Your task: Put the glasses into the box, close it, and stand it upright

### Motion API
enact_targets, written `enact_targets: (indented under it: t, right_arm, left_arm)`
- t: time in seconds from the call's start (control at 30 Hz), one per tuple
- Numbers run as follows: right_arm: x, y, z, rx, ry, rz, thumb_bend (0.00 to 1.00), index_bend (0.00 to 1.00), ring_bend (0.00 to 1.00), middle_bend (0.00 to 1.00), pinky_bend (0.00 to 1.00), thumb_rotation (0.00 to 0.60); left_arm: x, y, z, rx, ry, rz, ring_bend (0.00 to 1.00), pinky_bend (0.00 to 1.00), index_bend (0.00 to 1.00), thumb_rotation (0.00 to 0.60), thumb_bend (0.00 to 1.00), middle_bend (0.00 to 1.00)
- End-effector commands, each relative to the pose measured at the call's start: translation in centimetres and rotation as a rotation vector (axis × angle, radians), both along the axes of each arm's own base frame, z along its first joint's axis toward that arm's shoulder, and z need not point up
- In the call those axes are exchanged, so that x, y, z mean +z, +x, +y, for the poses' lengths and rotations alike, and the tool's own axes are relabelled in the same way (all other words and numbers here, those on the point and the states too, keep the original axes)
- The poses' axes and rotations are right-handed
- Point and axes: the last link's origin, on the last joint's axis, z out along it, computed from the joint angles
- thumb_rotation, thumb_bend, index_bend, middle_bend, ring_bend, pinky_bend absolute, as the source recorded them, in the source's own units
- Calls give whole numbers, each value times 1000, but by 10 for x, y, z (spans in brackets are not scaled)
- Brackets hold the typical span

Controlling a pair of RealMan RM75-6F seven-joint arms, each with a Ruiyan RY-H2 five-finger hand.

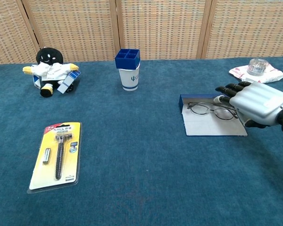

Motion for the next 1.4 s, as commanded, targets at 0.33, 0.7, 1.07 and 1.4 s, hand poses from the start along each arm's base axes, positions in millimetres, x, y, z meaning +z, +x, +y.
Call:
enact_targets:
  t: [0.33, 0.7, 1.07, 1.4]
  right_arm:
    - [28, 25, 16, 127, 6, -219, 399, 203, 0, 0, 132, 600]
    - [-2, 28, 22, 135, 84, -179, 260, 234, 0, 0, 132, 600]
    - [-14, 29, 18, 136, 89, -150, 311, 268, 0, 0, 132, 600]
    - [-20, 23, 13, 125, 85, -120, 311, 285, 0, 10, 132, 600]
  left_arm:
    - [-1, 1, -1, -8, -4, 1, 0, 0, 0, 600, 0, 0]
    - [0, 0, -1, -5, -2, 2, 0, 0, 0, 600, 0, 0]
    - [-1, -1, 2, 6, -7, 3, 0, 0, 0, 600, 0, 0]
    - [-2, -1, 3, 9, -10, 7, 0, 0, 0, 600, 0, 0]
